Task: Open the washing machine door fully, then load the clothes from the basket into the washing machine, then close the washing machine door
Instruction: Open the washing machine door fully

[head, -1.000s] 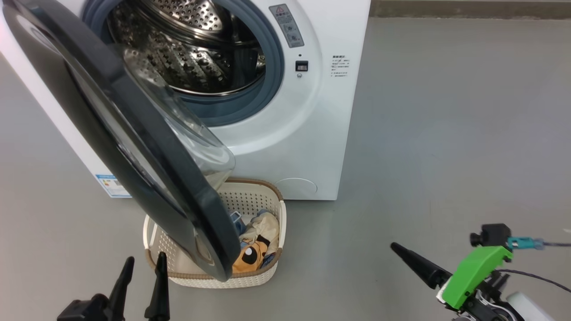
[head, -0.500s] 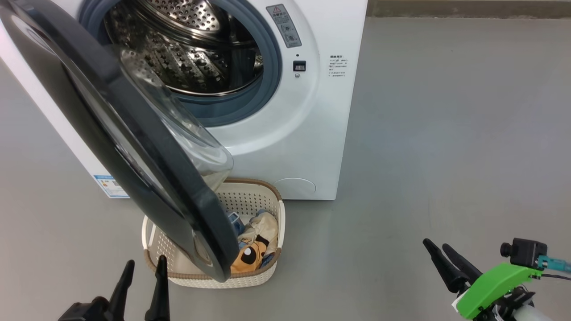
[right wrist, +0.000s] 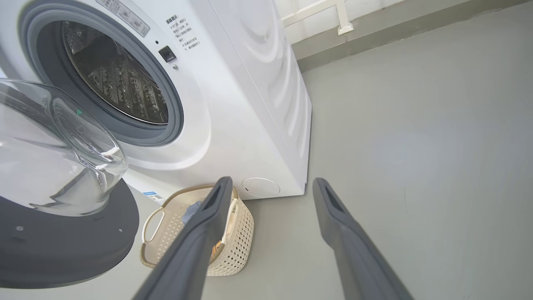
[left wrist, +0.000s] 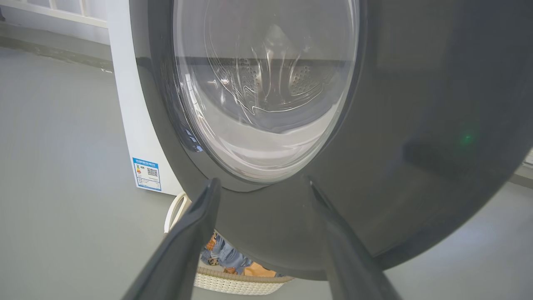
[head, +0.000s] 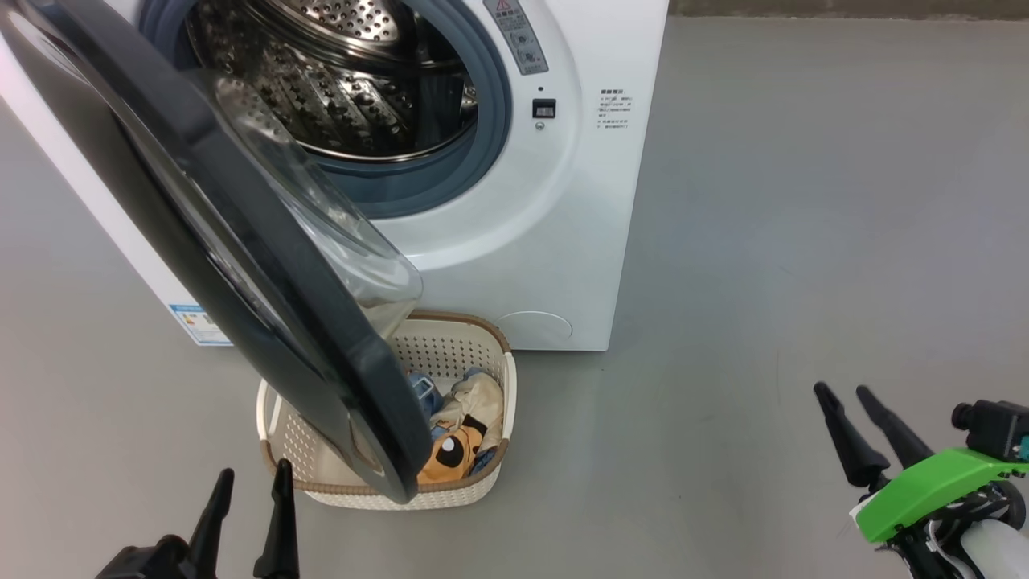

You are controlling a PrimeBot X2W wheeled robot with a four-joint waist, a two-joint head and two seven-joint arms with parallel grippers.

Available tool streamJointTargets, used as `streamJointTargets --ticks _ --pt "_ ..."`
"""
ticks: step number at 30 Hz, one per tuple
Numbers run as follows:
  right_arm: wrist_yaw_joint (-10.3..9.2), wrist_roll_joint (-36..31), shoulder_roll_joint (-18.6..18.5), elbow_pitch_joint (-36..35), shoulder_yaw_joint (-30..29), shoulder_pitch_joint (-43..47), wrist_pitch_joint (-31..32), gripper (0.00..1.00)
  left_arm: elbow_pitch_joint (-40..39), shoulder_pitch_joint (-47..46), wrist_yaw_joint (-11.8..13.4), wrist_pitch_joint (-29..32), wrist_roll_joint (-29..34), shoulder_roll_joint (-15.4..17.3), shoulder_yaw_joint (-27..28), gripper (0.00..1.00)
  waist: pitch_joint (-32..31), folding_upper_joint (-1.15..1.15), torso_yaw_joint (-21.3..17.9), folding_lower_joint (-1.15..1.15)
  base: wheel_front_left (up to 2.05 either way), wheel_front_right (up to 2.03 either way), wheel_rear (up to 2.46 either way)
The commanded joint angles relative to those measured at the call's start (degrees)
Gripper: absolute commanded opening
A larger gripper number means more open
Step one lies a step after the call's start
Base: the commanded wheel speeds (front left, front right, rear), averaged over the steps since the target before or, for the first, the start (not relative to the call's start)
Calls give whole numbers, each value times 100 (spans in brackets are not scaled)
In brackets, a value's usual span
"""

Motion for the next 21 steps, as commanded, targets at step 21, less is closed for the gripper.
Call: streamJointTargets --ticks 21 --pt "9 -2944 930 -1535 -2441 1036 -72 100 -166 -275 -10 -37 -15 42 253 100 108 0 35 0 0 0 0"
